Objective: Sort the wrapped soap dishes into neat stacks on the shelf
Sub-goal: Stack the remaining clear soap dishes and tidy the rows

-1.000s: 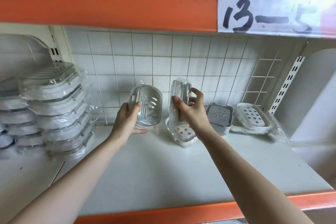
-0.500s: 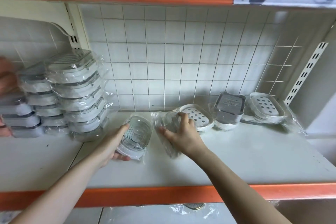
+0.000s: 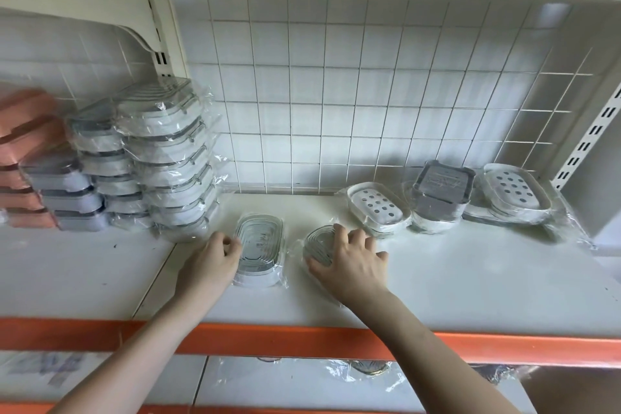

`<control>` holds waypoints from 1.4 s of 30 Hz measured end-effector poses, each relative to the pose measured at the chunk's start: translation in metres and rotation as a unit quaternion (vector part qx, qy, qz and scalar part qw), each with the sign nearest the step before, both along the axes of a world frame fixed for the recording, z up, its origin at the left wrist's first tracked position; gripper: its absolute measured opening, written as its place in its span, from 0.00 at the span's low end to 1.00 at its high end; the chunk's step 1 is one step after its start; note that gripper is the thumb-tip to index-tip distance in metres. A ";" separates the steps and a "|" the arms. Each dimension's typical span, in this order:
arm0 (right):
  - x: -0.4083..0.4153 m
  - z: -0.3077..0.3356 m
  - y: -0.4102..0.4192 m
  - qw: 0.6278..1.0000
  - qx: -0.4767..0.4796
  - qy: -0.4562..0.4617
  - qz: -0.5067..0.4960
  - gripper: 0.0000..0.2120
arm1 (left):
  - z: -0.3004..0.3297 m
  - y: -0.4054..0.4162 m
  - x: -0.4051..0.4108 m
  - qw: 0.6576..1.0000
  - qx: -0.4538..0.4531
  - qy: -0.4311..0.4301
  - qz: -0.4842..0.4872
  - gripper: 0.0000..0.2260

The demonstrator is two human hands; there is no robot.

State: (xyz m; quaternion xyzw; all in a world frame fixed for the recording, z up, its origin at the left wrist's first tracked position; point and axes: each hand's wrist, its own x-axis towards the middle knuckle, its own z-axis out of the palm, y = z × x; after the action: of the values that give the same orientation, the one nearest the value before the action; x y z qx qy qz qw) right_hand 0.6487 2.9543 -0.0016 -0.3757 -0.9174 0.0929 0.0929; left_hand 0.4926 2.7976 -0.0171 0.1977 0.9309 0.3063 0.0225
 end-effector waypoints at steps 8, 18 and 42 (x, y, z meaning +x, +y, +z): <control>0.016 -0.002 0.012 0.995 -0.040 0.028 0.085 0.36 | 0.006 0.017 0.030 0.977 -0.035 0.203 -0.046 0.20; 0.023 -0.022 0.003 0.993 0.049 0.090 0.059 0.31 | 0.003 0.041 0.044 0.979 -0.128 0.159 -0.001 0.30; -0.036 -0.021 -0.041 0.993 0.035 0.109 -0.034 0.30 | -0.002 -0.001 0.000 0.984 -0.051 0.153 -0.076 0.34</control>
State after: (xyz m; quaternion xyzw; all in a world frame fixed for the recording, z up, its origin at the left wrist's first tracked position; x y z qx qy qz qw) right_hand 0.6128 2.9134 -0.0226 -0.3909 -0.8912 0.0974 0.2084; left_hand 0.4929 2.7969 -0.0190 0.3106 0.9201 0.2222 -0.0871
